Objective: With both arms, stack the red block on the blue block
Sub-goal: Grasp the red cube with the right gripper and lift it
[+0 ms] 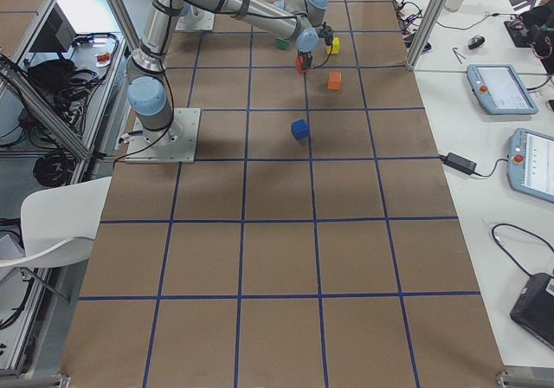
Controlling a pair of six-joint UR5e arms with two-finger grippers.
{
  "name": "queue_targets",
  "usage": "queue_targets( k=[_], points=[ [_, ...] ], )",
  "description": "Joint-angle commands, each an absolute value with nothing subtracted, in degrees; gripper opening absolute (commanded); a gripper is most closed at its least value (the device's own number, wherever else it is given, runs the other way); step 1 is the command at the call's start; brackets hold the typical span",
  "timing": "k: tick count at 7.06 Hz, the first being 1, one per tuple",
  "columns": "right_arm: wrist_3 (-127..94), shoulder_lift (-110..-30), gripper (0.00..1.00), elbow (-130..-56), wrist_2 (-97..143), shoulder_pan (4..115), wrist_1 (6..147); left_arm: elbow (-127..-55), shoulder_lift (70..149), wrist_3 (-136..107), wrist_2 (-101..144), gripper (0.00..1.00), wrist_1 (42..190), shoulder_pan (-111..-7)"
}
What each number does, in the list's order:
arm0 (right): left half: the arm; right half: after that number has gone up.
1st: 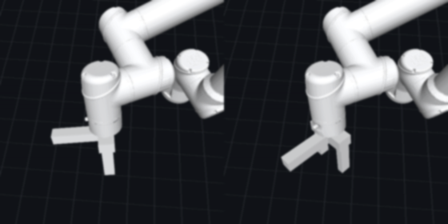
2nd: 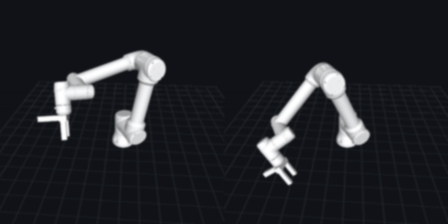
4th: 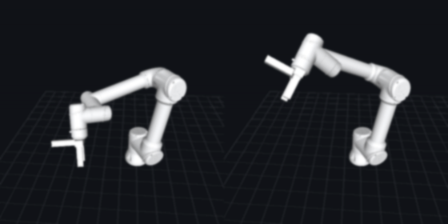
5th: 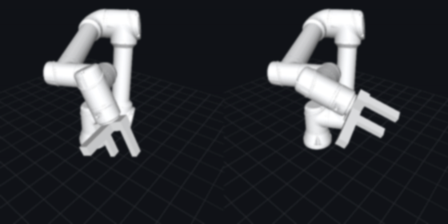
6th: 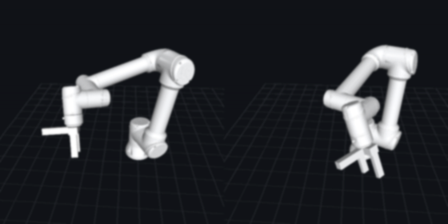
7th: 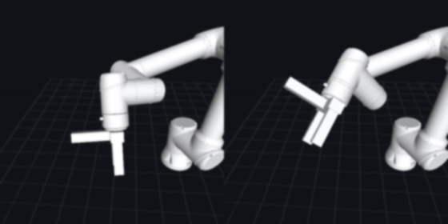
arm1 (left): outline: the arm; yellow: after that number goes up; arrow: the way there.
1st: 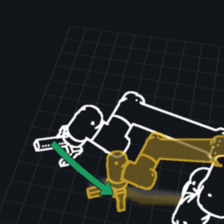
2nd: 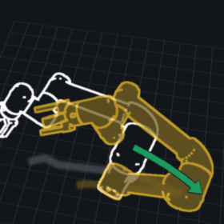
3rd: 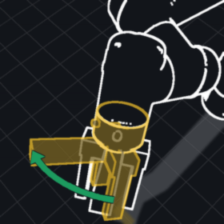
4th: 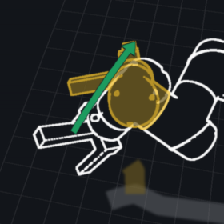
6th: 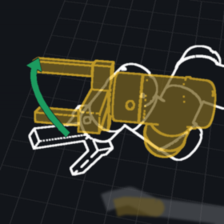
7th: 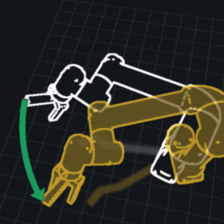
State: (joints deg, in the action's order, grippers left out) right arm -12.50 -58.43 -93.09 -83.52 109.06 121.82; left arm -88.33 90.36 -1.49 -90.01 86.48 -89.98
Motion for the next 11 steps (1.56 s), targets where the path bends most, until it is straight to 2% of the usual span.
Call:
queue_targets(
  k=[1,4,8,11],
  points=[
    [-12.39,-58.71,0.00,-92.82,-84.02,108.98,121.99,-88.33,90.35,-1.49,-89.91,1.00,86.48,-90.00],
    [-12.13,-64.13,0.00,-92.46,-84.64,107.06,118.24,-88.33,90.35,-1.49,-89.82,1.00,86.48,-90.00],
    [-4.18,-75.04,0.00,-93.25,-85.34,93.29,104.70,-88.33,90.35,-1.49,-89.82,1.00,86.48,-90.00],
    [9.00,-76.11,0.00,-96.83,-93.14,89.04,104.40,-88.33,90.53,-1.49,-89.65,1.00,86.48,-90.00]
  ],
)
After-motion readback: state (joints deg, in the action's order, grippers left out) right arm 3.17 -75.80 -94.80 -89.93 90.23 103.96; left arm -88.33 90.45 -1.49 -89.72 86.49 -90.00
